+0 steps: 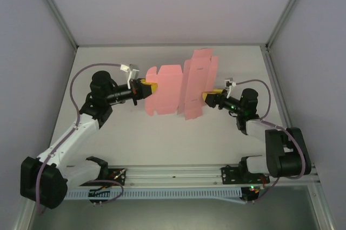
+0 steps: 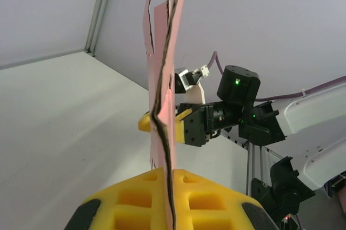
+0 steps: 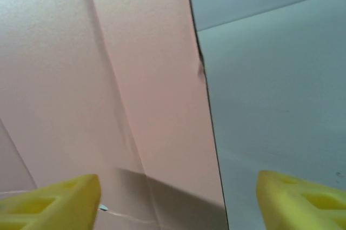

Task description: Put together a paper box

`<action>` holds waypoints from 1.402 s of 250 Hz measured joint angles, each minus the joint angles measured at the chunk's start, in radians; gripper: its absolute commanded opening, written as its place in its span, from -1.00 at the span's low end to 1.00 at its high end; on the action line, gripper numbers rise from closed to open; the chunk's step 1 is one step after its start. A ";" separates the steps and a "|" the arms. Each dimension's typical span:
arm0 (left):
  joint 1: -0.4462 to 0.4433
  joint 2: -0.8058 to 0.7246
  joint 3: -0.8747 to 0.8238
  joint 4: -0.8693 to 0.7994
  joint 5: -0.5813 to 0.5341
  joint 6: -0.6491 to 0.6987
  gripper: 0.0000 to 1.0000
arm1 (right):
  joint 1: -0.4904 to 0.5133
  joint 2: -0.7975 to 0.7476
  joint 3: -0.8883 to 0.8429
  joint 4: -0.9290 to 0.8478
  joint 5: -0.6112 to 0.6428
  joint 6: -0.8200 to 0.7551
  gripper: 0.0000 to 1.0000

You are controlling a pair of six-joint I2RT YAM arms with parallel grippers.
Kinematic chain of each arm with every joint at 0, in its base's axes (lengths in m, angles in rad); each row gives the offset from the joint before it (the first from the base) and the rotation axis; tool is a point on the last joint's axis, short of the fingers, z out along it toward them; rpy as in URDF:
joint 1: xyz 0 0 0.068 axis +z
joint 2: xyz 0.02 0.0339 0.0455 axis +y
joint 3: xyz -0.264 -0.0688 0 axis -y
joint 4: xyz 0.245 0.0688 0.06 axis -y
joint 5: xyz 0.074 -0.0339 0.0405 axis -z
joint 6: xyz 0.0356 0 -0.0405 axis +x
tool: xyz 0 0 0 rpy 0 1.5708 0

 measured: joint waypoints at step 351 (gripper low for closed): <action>0.063 0.245 0.224 -0.414 -0.769 0.013 0.99 | 0.608 0.058 0.438 -0.968 1.091 -0.897 -0.96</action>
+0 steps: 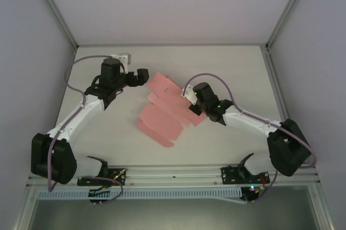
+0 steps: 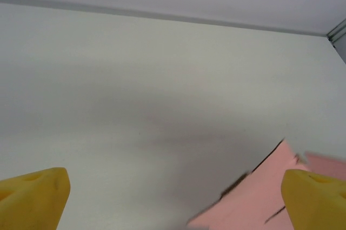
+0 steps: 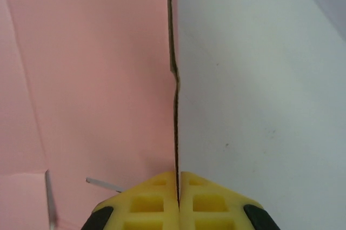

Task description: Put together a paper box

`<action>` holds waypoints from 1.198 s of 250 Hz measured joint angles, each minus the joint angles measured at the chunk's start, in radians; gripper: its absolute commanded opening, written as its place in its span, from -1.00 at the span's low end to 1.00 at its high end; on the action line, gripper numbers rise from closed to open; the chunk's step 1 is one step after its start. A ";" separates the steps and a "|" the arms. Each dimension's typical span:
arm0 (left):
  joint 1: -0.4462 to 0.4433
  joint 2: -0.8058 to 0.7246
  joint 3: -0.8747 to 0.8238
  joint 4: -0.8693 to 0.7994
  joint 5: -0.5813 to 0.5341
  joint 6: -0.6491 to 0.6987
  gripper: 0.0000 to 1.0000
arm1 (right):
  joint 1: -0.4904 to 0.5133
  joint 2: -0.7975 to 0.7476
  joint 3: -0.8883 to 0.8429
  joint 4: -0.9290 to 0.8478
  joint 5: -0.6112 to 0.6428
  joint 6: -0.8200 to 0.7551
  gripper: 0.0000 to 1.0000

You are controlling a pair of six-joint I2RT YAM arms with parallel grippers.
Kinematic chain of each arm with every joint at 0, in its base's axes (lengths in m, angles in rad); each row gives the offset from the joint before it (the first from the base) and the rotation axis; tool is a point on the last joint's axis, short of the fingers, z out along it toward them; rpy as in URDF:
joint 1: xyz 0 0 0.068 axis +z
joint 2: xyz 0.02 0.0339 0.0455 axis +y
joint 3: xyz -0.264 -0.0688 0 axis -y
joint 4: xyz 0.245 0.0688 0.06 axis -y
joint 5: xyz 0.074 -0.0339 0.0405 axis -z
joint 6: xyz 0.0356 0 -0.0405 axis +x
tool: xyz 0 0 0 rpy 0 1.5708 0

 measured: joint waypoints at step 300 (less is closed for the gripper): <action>-0.084 0.259 0.067 -0.013 0.216 0.246 0.99 | 0.066 0.095 0.082 0.082 0.097 -0.230 -0.95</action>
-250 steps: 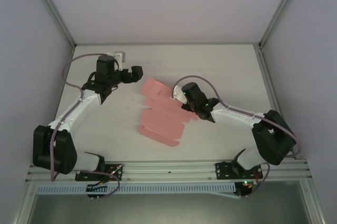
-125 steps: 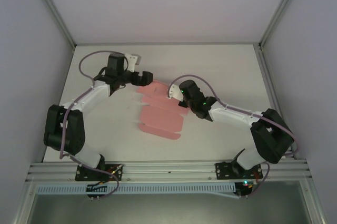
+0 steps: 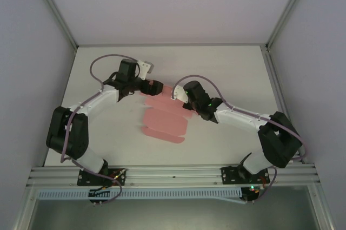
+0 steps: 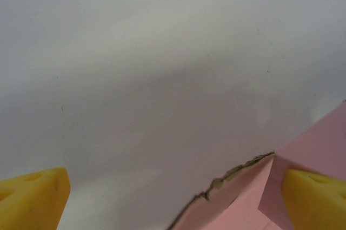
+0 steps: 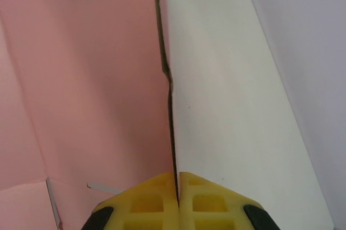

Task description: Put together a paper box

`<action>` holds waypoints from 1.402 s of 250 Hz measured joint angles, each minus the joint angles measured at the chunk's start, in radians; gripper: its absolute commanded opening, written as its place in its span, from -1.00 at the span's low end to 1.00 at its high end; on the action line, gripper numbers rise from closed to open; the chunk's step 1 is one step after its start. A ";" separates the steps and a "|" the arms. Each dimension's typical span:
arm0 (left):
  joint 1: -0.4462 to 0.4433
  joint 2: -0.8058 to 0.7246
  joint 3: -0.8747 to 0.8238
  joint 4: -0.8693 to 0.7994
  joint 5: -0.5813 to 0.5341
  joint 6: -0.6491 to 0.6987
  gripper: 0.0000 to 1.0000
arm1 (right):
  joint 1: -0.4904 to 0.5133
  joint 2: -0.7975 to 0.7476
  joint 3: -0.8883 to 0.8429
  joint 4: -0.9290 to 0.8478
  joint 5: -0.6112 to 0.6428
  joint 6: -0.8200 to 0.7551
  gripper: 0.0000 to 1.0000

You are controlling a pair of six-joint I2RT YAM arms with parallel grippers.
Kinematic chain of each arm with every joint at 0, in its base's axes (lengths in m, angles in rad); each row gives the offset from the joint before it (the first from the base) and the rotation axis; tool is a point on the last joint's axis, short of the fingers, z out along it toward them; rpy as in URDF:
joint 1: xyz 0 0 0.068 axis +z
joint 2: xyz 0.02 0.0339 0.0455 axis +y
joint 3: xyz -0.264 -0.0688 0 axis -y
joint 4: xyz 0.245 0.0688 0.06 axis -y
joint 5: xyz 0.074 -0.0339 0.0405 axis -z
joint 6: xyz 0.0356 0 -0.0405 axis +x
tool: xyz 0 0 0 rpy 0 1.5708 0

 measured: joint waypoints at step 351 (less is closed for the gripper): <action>0.320 -0.063 -0.370 0.280 0.278 -0.268 0.99 | -0.076 -0.050 0.000 0.021 -0.137 0.108 -0.93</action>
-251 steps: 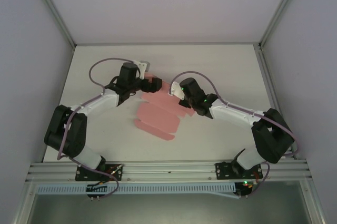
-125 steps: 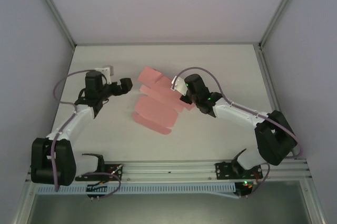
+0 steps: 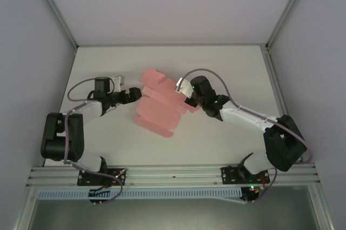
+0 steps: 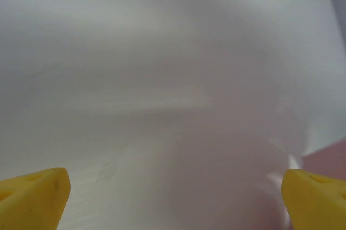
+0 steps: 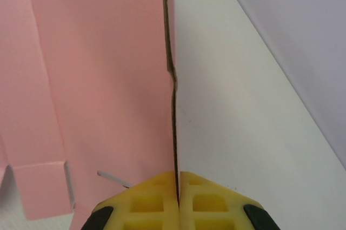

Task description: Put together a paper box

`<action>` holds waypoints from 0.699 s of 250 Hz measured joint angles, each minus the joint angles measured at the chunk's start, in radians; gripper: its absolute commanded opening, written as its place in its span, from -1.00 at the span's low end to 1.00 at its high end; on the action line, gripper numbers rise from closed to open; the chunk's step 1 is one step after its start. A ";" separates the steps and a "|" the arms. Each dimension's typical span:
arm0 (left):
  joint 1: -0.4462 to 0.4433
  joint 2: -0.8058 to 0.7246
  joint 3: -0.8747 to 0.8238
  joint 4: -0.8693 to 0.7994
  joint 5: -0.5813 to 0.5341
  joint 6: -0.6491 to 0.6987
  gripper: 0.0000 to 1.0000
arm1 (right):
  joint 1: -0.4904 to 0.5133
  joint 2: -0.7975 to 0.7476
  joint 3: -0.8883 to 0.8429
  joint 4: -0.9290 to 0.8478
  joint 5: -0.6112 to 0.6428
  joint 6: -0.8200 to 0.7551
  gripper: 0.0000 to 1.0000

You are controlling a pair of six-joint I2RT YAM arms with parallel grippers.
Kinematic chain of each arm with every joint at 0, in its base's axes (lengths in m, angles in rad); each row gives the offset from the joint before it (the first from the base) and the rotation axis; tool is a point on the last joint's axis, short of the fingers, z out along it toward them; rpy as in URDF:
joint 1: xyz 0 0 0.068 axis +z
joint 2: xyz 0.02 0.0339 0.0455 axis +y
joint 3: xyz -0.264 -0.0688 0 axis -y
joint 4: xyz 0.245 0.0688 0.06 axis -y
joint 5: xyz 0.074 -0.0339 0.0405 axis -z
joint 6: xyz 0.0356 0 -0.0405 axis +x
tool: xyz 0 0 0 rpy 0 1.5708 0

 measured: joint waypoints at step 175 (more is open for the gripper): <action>-0.271 0.072 0.100 -0.007 -0.183 0.140 0.99 | -0.011 0.000 -0.003 -0.035 0.001 0.005 -0.92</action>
